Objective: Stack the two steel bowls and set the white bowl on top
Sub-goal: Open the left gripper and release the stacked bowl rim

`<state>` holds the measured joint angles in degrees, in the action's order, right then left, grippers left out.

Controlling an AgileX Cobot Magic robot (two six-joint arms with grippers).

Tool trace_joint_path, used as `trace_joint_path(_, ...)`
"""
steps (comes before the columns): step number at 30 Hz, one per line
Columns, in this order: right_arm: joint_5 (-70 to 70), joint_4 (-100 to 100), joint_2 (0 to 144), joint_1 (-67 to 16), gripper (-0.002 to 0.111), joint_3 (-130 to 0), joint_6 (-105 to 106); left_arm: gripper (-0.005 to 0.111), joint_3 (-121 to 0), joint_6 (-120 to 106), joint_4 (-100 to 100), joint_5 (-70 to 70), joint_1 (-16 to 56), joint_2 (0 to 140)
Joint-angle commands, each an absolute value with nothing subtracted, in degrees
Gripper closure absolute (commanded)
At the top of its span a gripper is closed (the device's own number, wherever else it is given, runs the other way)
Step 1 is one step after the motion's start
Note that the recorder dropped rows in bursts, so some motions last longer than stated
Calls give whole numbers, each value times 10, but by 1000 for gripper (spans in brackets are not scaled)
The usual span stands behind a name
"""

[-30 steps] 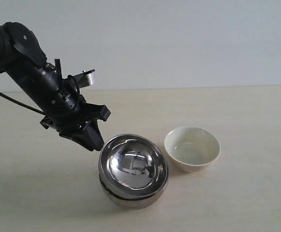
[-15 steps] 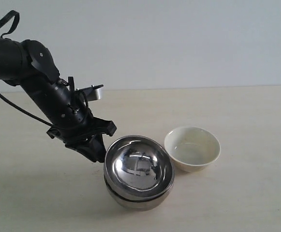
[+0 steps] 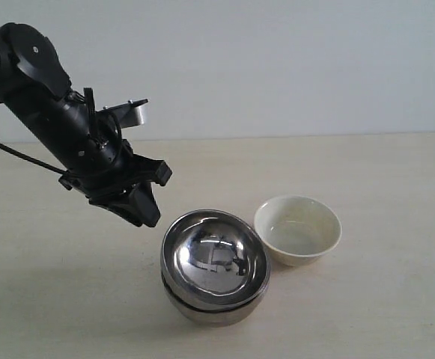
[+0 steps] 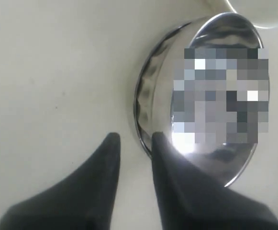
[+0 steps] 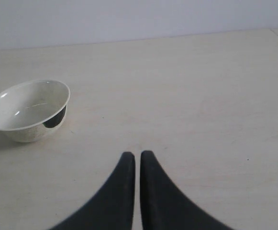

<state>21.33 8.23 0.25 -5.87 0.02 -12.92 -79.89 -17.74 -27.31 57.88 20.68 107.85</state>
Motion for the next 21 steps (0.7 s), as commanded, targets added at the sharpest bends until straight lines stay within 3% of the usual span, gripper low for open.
trace_joint_path(1, 211, 84, 0, -57, 108, 0, -129, 63, -796, -175, -276, 572, 214, 1075)
trace_joint_path(4, 211, 84, 0, -57, 108, 0, -129, 51, -796, -166, -275, 565, 214, 1076)
trace_joint_path(21, 211, 84, 0, -57, 108, 0, -129, 51, -796, -150, -270, 538, 214, 1122)
